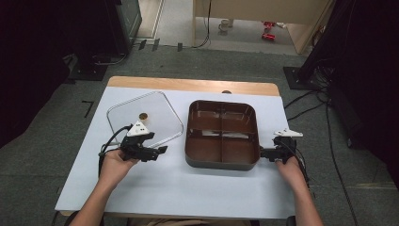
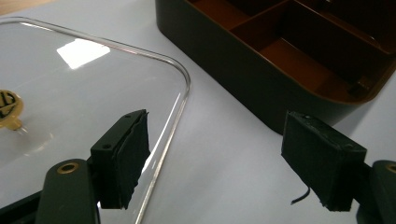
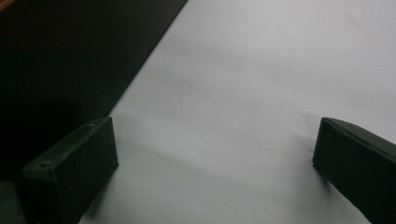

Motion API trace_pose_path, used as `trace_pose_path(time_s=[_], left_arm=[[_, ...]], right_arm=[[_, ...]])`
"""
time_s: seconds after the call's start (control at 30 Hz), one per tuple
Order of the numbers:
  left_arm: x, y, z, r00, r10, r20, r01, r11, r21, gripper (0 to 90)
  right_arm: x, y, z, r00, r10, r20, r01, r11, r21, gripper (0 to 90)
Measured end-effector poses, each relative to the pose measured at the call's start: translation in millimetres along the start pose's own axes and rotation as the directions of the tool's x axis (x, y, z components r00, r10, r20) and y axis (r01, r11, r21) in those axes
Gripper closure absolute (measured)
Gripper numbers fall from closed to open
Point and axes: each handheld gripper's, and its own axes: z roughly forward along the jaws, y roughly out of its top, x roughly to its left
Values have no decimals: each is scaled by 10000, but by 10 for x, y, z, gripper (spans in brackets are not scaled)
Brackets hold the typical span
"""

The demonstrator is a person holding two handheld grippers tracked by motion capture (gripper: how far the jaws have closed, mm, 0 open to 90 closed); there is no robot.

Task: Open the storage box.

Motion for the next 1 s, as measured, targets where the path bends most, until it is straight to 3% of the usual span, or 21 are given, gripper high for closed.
trace_pose_path(time_s=[0.23, 0.43, 0.53, 0.6, 0.77, 0.87, 1.0], left_arm=[[-101, -117, 159, 9995, 192, 255, -198, 9995, 245, 231], [-189, -213, 389, 9958, 773, 490, -824, 9905, 1103, 232], [-204, -240, 468, 9961, 850, 220, -874, 9853, 1471, 235], [-209, -259, 505, 9956, 887, 286, -922, 9821, 1642, 243], [-264, -286, 550, 9924, 1221, 153, -1230, 9817, 1456, 227], [-310, -329, 565, 9886, 1504, 72, -1501, 9803, 1285, 164], [-296, -376, 557, 9898, 1424, 93, -1426, 9856, 908, 163]], right_arm=[[0, 0, 0, 10000, -1, -4, 1, 10000, 0, 0], [0, 0, 1, 10000, 4, -4, -4, 10000, -13, 0], [0, 0, 1, 10000, 1, -4, -1, 10000, -15, 0], [1, 0, 1, 10000, 16, -3, -16, 10000, -9, 0], [0, 0, 1, 10000, 0, -4, 0, 10000, -14, 0], [0, -1, 1, 10000, -13, -2, 13, 10000, -16, 0], [0, 0, 0, 10000, -10, 1, 10, 10000, -3, 0]])
